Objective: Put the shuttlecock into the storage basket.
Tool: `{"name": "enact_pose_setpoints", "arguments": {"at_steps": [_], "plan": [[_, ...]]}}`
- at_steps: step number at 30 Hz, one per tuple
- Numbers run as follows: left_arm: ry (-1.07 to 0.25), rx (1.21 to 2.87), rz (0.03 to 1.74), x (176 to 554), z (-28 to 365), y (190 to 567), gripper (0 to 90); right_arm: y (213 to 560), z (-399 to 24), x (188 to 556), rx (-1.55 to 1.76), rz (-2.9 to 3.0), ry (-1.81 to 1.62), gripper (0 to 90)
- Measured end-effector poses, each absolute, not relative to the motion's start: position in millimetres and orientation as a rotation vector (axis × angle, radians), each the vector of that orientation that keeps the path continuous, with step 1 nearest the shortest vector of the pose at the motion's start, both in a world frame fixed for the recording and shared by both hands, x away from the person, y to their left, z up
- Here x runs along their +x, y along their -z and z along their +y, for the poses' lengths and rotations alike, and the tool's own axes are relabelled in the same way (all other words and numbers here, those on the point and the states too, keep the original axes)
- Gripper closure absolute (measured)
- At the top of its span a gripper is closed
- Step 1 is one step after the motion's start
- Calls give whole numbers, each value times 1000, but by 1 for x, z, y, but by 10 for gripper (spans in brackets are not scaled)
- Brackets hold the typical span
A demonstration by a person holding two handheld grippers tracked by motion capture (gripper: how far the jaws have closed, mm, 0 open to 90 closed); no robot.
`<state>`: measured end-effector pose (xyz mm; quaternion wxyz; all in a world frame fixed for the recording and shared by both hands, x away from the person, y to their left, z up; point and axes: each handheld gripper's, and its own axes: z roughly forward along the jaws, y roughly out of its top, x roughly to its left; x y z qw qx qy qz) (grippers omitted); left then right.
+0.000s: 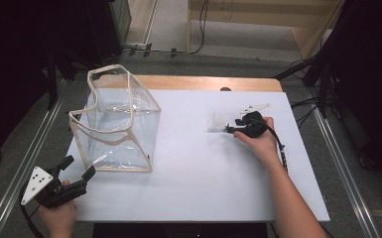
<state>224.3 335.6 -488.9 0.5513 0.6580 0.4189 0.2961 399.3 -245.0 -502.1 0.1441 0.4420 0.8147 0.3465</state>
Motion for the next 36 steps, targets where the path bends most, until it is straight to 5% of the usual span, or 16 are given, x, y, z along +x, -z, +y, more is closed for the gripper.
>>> {"name": "enact_pose_setpoints", "arguments": {"at_steps": [8,14,36], "plan": [[-700,1556,991,224,336,489,138,510,-232,400,1167,2403,-959,432],[-698,1554,990,224,336,489,138,511,-225,399,1102,2417,-905,609],[-699,1554,990,224,336,489,138,483,-220,388,1161,2330,-1028,613]]}}
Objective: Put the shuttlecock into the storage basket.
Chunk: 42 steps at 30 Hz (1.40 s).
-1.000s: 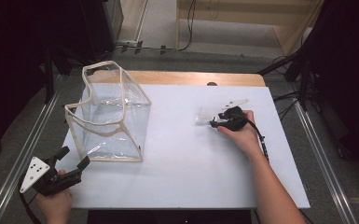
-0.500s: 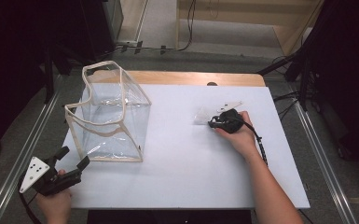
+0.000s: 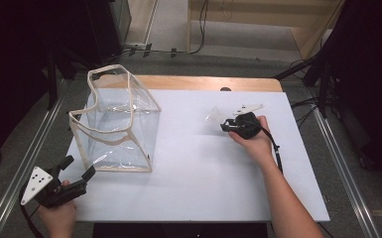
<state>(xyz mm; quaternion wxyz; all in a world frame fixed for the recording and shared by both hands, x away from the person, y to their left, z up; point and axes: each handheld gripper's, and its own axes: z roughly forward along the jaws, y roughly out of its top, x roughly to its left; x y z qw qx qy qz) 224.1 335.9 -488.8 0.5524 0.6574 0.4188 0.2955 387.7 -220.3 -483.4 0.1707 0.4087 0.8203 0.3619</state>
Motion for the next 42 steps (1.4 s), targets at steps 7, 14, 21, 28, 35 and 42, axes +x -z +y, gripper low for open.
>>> {"name": "enact_pose_setpoints", "arguments": {"at_steps": [7,14,21,28,35,42], "plan": [[-698,1553,990,224,336,489,138,472,-213,384,1155,2310,-1063,613],[-699,1552,990,224,336,489,138,463,-205,382,1141,2301,-1092,614],[-699,1549,990,224,336,489,138,456,-198,381,1131,2295,-1121,614],[-698,1548,990,224,336,489,138,450,-188,379,1116,2298,-1140,614],[-698,1548,990,224,336,489,138,445,-181,378,1097,2300,-1160,614],[-696,1547,988,224,336,489,138,441,-174,377,1084,2303,-1170,614]]}}
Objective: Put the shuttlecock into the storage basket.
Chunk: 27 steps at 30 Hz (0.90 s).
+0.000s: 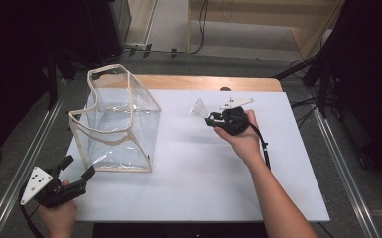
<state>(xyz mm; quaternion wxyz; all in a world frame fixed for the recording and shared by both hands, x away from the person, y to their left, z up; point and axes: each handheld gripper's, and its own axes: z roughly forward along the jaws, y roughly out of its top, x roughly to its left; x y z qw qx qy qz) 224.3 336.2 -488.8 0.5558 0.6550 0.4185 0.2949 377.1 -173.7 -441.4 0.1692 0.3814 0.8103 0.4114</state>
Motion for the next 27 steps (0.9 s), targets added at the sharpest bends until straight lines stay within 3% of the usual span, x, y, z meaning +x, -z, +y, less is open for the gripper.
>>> {"name": "enact_pose_setpoints", "arguments": {"at_steps": [27], "plan": [[-697,1537,994,225,337,488,138,421,-144,372,1037,2314,-1257,615]]}}
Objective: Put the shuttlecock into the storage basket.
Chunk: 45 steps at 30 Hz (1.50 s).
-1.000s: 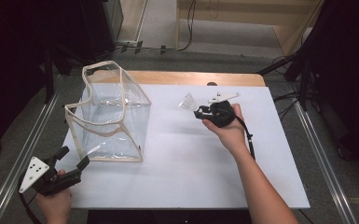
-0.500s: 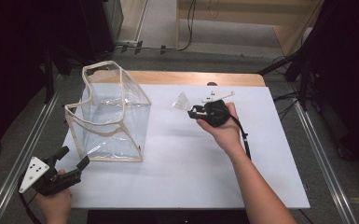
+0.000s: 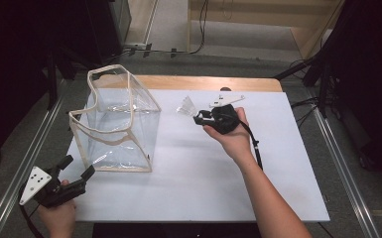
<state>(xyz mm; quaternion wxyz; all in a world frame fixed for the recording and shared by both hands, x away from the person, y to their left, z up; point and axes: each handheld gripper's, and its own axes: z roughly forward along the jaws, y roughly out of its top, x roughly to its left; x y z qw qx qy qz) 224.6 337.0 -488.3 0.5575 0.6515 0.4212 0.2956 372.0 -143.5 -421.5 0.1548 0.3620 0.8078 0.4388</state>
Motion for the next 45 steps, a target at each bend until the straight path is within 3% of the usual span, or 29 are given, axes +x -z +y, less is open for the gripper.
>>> {"name": "enact_pose_setpoints", "arguments": {"at_steps": [14,45], "plan": [[-697,1541,995,225,337,488,138,396,-132,362,976,2301,-1281,615],[-696,1544,990,226,336,488,137,377,-95,361,909,2308,-1384,615]]}}
